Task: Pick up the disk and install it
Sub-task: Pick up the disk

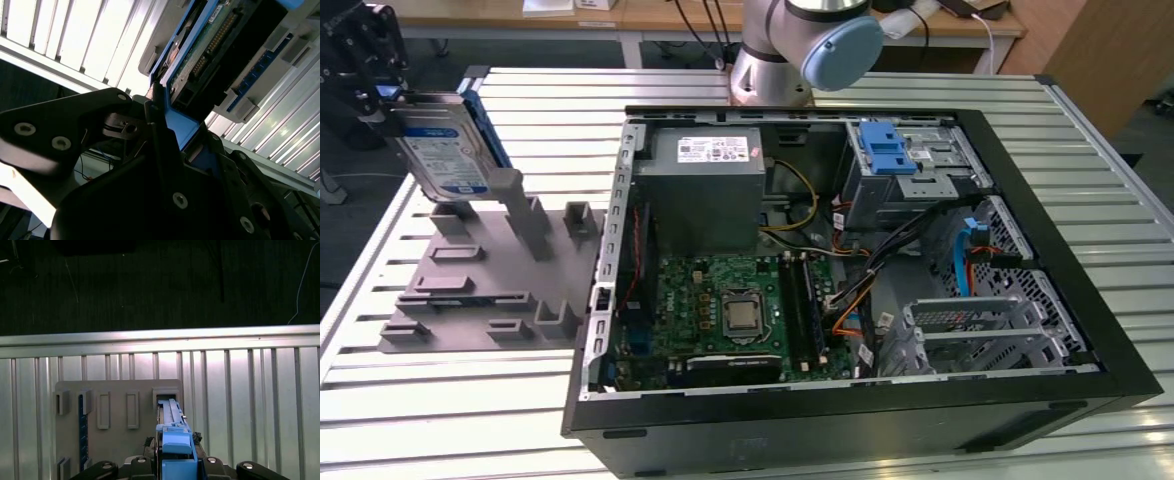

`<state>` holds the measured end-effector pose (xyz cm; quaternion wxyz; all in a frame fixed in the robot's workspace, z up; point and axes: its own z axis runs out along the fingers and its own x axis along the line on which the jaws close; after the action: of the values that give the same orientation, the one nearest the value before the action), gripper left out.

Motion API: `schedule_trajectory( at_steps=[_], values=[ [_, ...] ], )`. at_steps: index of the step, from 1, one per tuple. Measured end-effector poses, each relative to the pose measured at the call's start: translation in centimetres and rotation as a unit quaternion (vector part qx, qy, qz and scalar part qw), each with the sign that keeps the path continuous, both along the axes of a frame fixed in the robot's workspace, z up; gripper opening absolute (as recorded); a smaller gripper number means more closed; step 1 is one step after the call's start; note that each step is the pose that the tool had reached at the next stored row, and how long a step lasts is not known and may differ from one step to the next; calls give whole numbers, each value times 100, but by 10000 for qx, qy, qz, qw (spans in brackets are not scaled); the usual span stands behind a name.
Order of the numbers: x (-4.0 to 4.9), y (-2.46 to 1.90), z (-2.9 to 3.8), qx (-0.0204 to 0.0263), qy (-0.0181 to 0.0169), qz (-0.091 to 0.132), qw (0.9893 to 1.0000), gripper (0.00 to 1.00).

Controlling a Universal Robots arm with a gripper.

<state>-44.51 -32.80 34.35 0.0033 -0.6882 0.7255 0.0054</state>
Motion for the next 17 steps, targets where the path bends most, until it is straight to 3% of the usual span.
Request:
schedule_trajectory(
  at_steps=[7, 17],
  values=[
    [0, 0, 38, 0, 1, 0, 10000, 36],
    [0, 0, 161, 0, 0, 0, 10000, 36]
  ],
)
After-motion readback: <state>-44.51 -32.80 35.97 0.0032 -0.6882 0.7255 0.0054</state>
